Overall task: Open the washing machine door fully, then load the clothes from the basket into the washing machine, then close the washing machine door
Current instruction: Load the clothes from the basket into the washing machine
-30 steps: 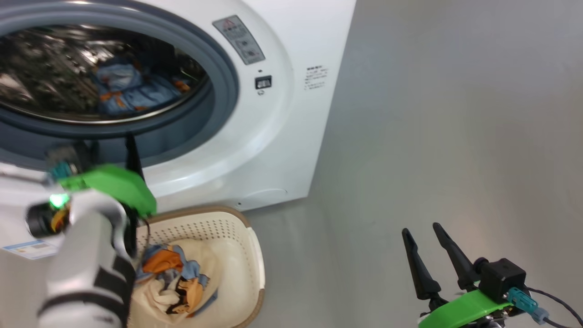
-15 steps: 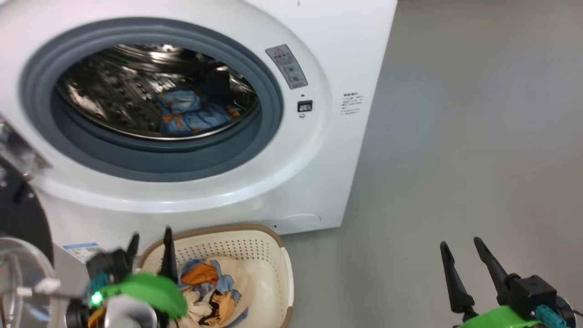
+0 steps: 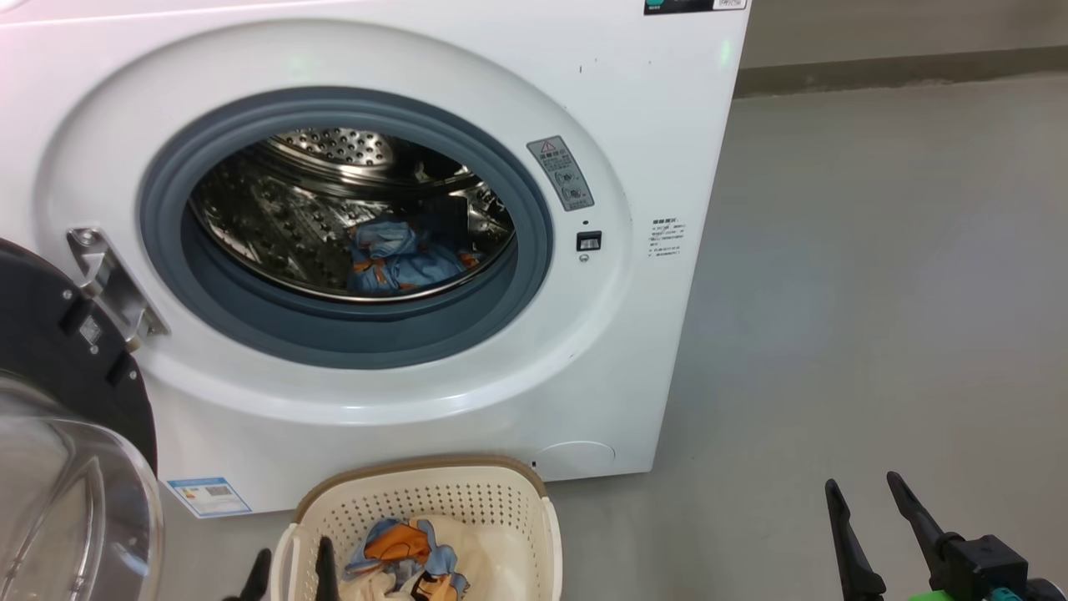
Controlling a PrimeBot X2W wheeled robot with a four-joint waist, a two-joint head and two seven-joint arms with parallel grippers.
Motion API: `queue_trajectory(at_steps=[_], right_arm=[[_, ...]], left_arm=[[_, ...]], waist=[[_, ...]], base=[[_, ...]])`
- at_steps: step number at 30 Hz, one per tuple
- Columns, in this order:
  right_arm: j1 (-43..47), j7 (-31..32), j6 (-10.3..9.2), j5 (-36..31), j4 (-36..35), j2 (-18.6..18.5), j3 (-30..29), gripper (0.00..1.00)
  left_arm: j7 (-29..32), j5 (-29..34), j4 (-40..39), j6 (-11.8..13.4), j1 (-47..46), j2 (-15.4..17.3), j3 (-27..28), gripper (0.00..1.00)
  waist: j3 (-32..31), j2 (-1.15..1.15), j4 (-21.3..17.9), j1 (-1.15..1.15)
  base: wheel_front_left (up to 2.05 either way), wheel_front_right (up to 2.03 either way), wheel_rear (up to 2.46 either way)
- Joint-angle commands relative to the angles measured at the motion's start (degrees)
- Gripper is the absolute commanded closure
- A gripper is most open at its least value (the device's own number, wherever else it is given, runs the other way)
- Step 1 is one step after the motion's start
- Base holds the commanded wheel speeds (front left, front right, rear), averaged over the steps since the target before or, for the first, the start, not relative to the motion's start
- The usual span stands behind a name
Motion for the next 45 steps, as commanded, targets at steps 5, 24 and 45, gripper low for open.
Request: queue_trajectory(at_steps=[5,24,45], right_arm=[[-0.63,-0.28,0.34,-0.72,-1.31,-0.56,1.37,0.00],[-0.79,-0.28,0.34,-0.17,-3.73,-0.56,3.65,0.00],[-0.93,-0.28,0.34,-0.77,-3.07,-0.56,4.99,0.00]], left_arm=[[-0.37,-1.07,-3.37,0.80,1.51,0.64,0.64,0.00],[-0.37,-1.83,-5.09,1.64,2.42,0.63,-0.03,0.00],[-0.37,0.06,-6.92,1.08,3.69,0.63,0.88,0.00]], waist=[[-0.87,0.00,0.49,0.01],[-1.36,0.00,1.54,0.01],[-1.36,0.00,1.70,0.01]], base=[[0.00,0.00,0.00],[0.00,0.00,0.00],[0.00,0.00,0.00]])
